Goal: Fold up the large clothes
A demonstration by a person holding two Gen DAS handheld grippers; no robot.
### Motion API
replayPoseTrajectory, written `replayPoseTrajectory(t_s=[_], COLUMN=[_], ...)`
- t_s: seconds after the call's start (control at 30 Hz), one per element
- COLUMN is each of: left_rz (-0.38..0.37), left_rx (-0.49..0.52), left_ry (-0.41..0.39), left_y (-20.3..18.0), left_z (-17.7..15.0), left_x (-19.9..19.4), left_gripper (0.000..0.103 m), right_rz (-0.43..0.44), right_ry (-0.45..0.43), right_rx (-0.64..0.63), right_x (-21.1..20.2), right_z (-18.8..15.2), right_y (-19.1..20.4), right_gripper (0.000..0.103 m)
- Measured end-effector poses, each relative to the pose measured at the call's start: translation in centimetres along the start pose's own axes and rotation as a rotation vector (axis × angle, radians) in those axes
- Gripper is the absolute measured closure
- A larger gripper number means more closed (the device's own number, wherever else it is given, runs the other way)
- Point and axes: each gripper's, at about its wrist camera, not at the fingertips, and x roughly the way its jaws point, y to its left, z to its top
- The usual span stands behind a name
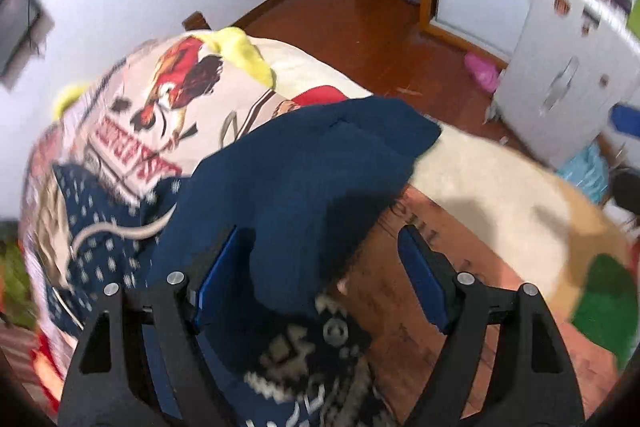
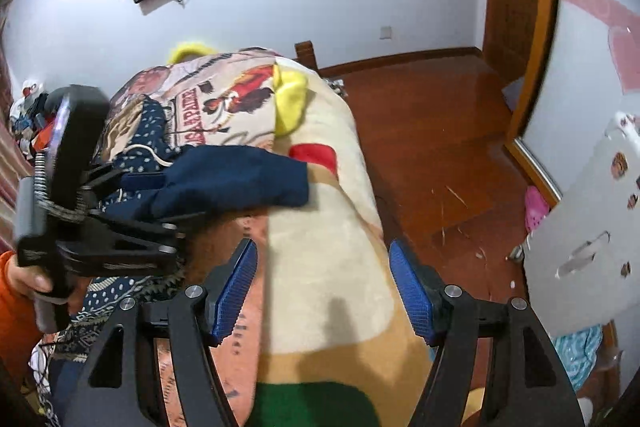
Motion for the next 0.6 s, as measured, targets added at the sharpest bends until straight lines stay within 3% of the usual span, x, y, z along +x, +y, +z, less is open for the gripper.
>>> replayPoseTrajectory(t_s=[0.03,0.13,0.2,0.27,0.43,0.6], left_rz=[0.034,0.107,0.12,0.142,0.027,0.002], left_rx=[0.029,0.084,0.086,0.075,-0.096,-0.215], left_ry=[-0.009,-0.057,-0.063,-0.065,-0.139,-0.231], left_y=[-0.5,-1.4,-1.4,-1.0,3.1,8.2], left_z=[0.1,0.1,0.1,0.3,0.6,-0.4], left_x=[0.3,0.6,0.7,0.8,-2.8,-8.1], left_gripper=[0.026,0.048,0.079,0.095,0.096,0.097], right_rz=[0.003,0.01,0.007,0.005,0.041,0.059], right_ry=[0.006,0.022,0.029,0.034,0.032,0.035], right_rx=[0.011,0.034,0.039,0.04,0.047,0.002], right_x=[0.3,1.0,1.4,1.6,1.6,1.8], right_z=[-0.2,-0.7,-0.9,-1.0,-0.7,-0.2], right_y=[-0.1,-0.6,-0.7,-0.6,-0.1,2.0], right_gripper=[0.036,0.036,0.036,0.036,0.036,0.036])
